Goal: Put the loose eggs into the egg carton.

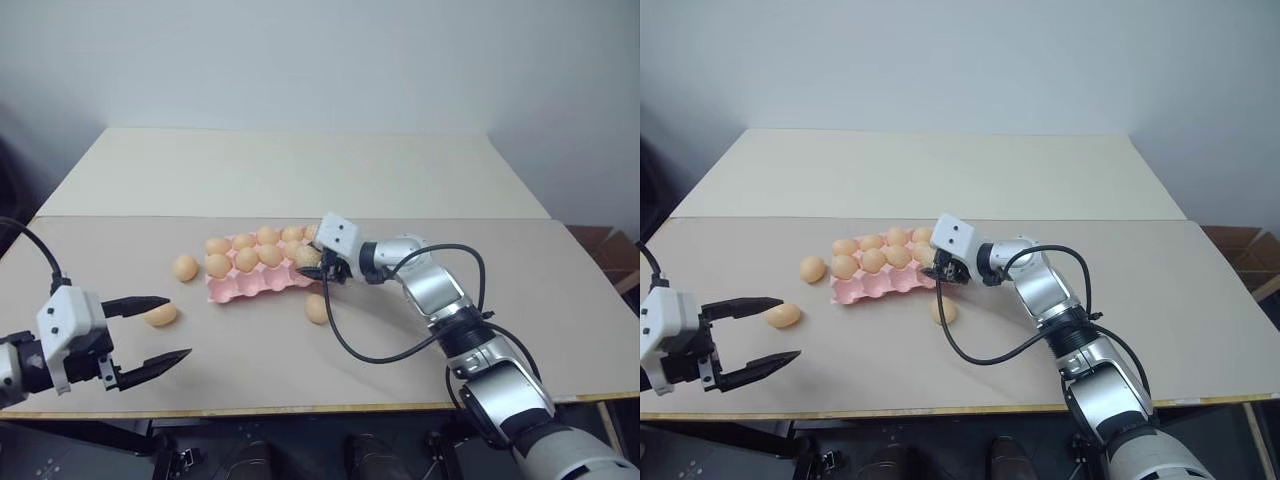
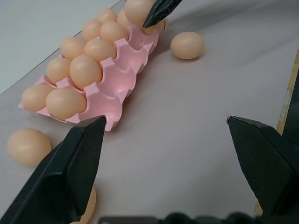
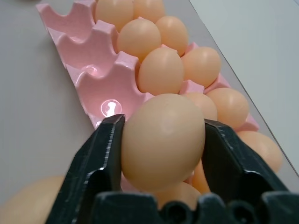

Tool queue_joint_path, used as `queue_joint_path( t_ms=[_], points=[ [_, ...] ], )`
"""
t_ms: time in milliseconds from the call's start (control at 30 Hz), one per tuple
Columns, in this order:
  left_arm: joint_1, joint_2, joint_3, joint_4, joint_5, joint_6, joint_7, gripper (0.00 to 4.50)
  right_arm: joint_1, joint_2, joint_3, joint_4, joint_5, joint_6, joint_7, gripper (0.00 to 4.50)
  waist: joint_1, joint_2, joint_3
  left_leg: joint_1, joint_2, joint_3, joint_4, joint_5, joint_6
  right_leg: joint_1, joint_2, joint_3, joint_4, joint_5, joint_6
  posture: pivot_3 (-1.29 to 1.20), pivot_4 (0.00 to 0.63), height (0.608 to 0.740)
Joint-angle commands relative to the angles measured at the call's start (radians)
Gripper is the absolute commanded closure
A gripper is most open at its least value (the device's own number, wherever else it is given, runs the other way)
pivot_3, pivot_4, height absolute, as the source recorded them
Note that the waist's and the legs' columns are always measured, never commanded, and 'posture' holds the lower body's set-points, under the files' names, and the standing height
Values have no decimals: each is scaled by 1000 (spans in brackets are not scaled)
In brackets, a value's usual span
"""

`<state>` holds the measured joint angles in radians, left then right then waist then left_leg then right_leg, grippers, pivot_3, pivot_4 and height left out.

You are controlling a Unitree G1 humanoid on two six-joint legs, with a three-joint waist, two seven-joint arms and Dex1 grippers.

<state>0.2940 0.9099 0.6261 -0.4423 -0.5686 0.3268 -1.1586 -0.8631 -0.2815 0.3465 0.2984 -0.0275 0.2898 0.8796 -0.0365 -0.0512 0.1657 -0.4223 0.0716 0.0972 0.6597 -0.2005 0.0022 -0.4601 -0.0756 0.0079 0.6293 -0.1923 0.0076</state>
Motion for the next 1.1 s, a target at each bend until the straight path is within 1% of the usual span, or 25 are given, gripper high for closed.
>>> queue_joint_path(
  t_ms=[33, 67, 100, 300, 367, 500, 600, 667, 767, 900, 1000, 1100],
  points=[
    [1, 1, 32, -23, -7, -19, 0, 0, -14, 11, -11, -23, 8, -16, 2, 517, -3, 0, 0, 0, 0, 0, 0, 0, 0, 0, 0, 0, 0, 0, 0, 0, 150, 740],
    [-1, 3, 32, -21, -7, -20, -2, 0, -14, 12, -13, -27, 7, -19, 2, 151, -4, 0, 0, 0, 0, 0, 0, 0, 0, 0, 0, 0, 0, 0, 0, 0, 150, 740],
    [-5, 4, 30, -18, -7, -21, -3, 0, -13, 13, -16, -33, 7, -16, -2, 42, -5, 0, 0, 0, 0, 0, 0, 0, 0, 0, 0, 0, 0, 0, 0, 0, 150, 740],
    [-39, 8, 12, -1, -8, -41, -13, 0, 5, -16, -33, -102, 5, -1, -8, 42, -6, 0, 0, 0, 0, 0, 0, 0, 0, 0, 0, 0, 0, 0, 0, 0, 150, 740],
    [-58, 6, 5, -2, -24, -44, -17, 0, 47, -66, -56, -202, 21, 34, 10, 42, -2, 0, 0, 0, 0, 0, 0, 0, 0, 0, 0, 0, 0, 0, 0, 0, 150, 740],
    [-79, 0, 9, -13, -64, -35, -28, 0, 137, -191, -112, -425, 99, 172, 80, 42, 9, 0, 0, -1, -1, 0, 0, 0, 0, 0, -1, 0, -2, 0, 0, 0, 150, 740],
    [-79, -4, 18, -27, -101, -26, -39, 0, 213, -325, -178, -582, 188, 267, 164, 42, 19, 1, 0, -1, -1, 0, 0, 0, 0, 0, -1, 0, -2, -2, 3, 0, 150, 740],
    [-74, 0, 20, -28, -108, -24, -46, 0, 260, -415, -220, -656, 234, 296, 209, 42, 23, 1, 1, 0, -1, 0, 0, 0, -1, 0, -1, 0, -2, -4, 6, 0, 150, 740],
    [-82, 7, 7, -13, -99, -28, -44, 0, 307, -517, -271, -707, 284, 322, 246, 42, 19, 1, 1, 1, 0, 0, 0, -4, -8, 1, -1, 0, -2, -5, 6, 0, 150, 740],
    [-96, 23, 11, 0, -104, -24, -55, 0, 357, -618, -313, -724, 324, 304, 296, 42, 21, 1, 1, 3, 0, 0, 0, -5, -8, 2, 0, 1, -2, -5, 6, 0, 150, 740],
    [-92, 30, 24, -4, -114, -19, -66, 0, 371, -649, -325, -728, 341, 297, 304, 42, 20, 1, 1, 2, 0, 0, 0, -5, -8, 1, 0, 1, -3, -5, 7, 0, 150, 740],
    [-90, 31, 27, -8, -117, -16, -64, 0, 381, -657, -324, -732, 349, 297, 292, 42, 21, 1, 1, 2, 0, 0, 0, -5, -8, 1, 0, 1, -3, -5, 7, 0, 150, 740]
  ],
)
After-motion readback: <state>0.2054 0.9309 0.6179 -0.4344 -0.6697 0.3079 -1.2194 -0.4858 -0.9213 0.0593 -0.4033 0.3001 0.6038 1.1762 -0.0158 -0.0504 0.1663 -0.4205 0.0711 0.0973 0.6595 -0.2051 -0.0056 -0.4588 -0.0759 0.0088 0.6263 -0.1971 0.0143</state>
